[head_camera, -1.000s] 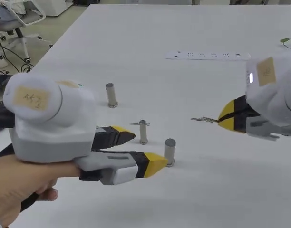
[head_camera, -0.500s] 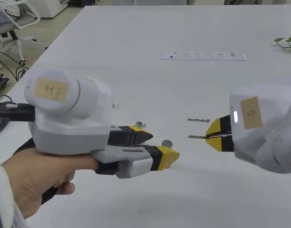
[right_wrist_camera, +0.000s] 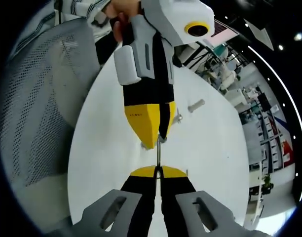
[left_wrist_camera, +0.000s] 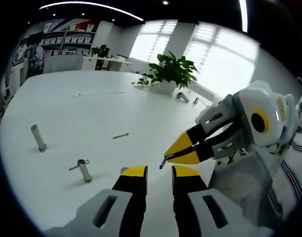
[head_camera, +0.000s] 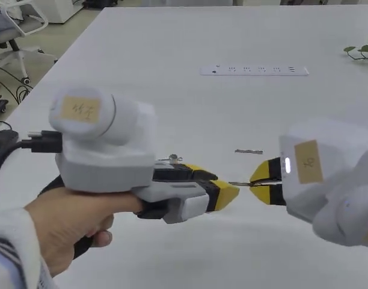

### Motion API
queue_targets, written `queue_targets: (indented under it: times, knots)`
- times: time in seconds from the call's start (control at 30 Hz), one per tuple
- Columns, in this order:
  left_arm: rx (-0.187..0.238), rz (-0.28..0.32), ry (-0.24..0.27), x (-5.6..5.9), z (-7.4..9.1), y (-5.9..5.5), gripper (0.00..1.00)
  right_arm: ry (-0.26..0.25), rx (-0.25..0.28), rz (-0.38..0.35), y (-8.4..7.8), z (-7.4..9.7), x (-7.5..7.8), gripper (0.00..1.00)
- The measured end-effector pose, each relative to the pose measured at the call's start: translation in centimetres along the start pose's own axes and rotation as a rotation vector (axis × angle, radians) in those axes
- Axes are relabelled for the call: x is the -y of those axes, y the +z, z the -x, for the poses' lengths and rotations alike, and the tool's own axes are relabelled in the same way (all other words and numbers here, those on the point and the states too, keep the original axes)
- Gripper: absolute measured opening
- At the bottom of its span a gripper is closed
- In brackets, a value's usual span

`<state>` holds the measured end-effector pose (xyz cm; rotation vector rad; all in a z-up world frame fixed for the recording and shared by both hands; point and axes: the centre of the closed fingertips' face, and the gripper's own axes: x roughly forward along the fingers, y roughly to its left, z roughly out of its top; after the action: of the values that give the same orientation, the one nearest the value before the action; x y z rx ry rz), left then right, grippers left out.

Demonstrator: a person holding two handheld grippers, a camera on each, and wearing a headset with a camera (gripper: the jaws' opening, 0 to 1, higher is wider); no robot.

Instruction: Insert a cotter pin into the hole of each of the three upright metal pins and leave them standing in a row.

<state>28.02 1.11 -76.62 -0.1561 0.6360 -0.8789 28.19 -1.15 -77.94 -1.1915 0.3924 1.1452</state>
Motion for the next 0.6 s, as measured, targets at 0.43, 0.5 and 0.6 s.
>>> queue_targets:
  times: [0.43,0.5,0.6]
  knots:
    - [-0.004,0.042,-0.030,0.69,-0.44,-0.37,0.07,0.005,0.005,0.018,0.34,-0.07,-0.53,0.02]
    - [-0.007,0.042,-0.030,0.64,-0.46,-0.44,0.06,0.005,0.005,0.025,0.35,-0.09,-0.59,0.02]
    - [-0.010,0.044,-0.033,0.59,-0.49,-0.52,0.05,0.005,0.008,0.029,0.40,-0.07,-0.62,0.02]
